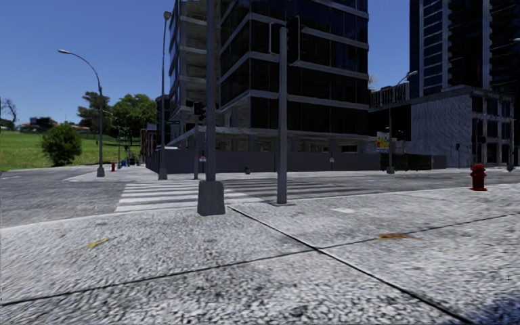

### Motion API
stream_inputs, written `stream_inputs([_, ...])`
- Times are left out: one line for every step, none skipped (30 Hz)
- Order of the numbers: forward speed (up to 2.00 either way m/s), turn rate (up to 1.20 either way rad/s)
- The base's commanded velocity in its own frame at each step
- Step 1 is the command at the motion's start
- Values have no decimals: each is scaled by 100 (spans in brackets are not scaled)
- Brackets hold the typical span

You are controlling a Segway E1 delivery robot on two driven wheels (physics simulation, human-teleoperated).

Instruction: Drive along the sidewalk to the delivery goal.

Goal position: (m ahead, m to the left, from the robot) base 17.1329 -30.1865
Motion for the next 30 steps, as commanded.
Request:
stream_inputs([200,-120])
stream_inputs([200,-120])
stream_inputs([200,-120])
stream_inputs([200,-120])
stream_inputs([200,-120])
stream_inputs([200,-120])
stream_inputs([200,-120])
stream_inputs([200,-120])
stream_inputs([200,-120])
stream_inputs([200,-120])
stream_inputs([200,-120])
stream_inputs([200,-120])
stream_inputs([200,-120])
stream_inputs([200,-120])
stream_inputs([200,-119])
stream_inputs([200,-68])
stream_inputs([200,0])
stream_inputs([200,0])
stream_inputs([200,0])
stream_inputs([200,0])
stream_inputs([200,0])
stream_inputs([200,0])
stream_inputs([200,0])
stream_inputs([200,0])
stream_inputs([200,0])
stream_inputs([200,0])
stream_inputs([200,0])
stream_inputs([200,0])
stream_inputs([200,0])
stream_inputs([200,0])
